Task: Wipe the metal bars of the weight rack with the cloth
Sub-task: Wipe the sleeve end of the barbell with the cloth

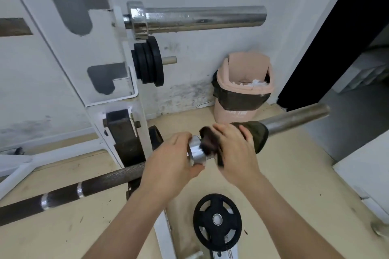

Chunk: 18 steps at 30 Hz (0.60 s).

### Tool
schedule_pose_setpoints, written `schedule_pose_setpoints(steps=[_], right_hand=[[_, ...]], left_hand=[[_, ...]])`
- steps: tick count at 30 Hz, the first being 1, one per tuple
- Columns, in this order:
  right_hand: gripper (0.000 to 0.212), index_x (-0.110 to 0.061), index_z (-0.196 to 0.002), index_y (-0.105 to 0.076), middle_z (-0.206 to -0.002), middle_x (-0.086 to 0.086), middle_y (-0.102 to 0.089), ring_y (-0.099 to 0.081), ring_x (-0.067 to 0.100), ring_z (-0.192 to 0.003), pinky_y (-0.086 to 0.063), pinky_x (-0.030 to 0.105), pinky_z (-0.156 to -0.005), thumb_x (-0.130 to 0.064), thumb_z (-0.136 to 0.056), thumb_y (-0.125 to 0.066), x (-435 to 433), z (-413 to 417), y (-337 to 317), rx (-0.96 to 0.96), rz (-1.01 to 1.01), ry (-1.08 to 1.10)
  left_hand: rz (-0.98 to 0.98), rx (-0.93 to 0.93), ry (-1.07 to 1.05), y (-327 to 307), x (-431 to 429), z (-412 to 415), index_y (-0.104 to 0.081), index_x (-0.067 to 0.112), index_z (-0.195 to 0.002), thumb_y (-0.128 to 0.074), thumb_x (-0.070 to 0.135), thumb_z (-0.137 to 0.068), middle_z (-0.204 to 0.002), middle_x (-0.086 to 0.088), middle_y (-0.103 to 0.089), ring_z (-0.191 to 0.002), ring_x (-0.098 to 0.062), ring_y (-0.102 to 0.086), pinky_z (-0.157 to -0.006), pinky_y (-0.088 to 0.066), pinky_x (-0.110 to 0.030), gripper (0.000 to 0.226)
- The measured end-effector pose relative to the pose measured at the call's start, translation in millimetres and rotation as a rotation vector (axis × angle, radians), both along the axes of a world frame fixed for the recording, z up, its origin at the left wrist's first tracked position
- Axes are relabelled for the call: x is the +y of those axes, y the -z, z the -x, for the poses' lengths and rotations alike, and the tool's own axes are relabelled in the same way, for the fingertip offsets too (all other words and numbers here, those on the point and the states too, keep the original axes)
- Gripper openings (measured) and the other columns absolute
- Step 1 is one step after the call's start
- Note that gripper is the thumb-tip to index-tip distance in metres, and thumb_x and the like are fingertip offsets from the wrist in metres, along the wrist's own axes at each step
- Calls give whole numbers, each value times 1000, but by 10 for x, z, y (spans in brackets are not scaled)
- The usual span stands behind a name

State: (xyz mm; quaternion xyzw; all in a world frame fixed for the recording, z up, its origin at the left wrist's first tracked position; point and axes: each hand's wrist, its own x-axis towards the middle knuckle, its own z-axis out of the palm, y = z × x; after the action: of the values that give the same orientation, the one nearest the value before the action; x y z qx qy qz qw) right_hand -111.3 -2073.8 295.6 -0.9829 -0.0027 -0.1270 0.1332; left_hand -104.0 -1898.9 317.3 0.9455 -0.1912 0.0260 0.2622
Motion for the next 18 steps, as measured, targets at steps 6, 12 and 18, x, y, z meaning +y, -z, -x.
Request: schedule_pose_setpoints(steps=[6, 12, 18], right_hand=[[46, -20, -119, -63, -126, -7, -61, -46, 12, -128, -16, 40, -117, -32, -93, -26, 214, 133, -32, 3, -255, -48], [57, -17, -134, -54, -139, 1, -55, -45, 15, -131, -18, 38, -118, -34, -89, -23, 357, 121, -106, 23, -223, -179], [34, -28, -111, -61, -110, -8, -65, -56, 15, -106, -33, 39, -106, -39, -95, -33, -308, -125, -157, 100, -8, -247]], left_hand=[[-29, -76, -32, 8, -45, 46, -52, 29, -121, -76, 40, -69, -109, 12, -61, -89, -8, -57, -72, -44, -22, 59], [-42, -68, -14, -36, -7, 2, -62, 28, -111, -81, 34, -64, -85, 16, -63, -77, -10, -62, -61, -36, -3, 51], [-93, -1, -105, -91, -67, 73, -58, 26, -124, -81, 46, -67, -99, 11, -63, -93, -12, -61, -70, -38, -15, 64]])
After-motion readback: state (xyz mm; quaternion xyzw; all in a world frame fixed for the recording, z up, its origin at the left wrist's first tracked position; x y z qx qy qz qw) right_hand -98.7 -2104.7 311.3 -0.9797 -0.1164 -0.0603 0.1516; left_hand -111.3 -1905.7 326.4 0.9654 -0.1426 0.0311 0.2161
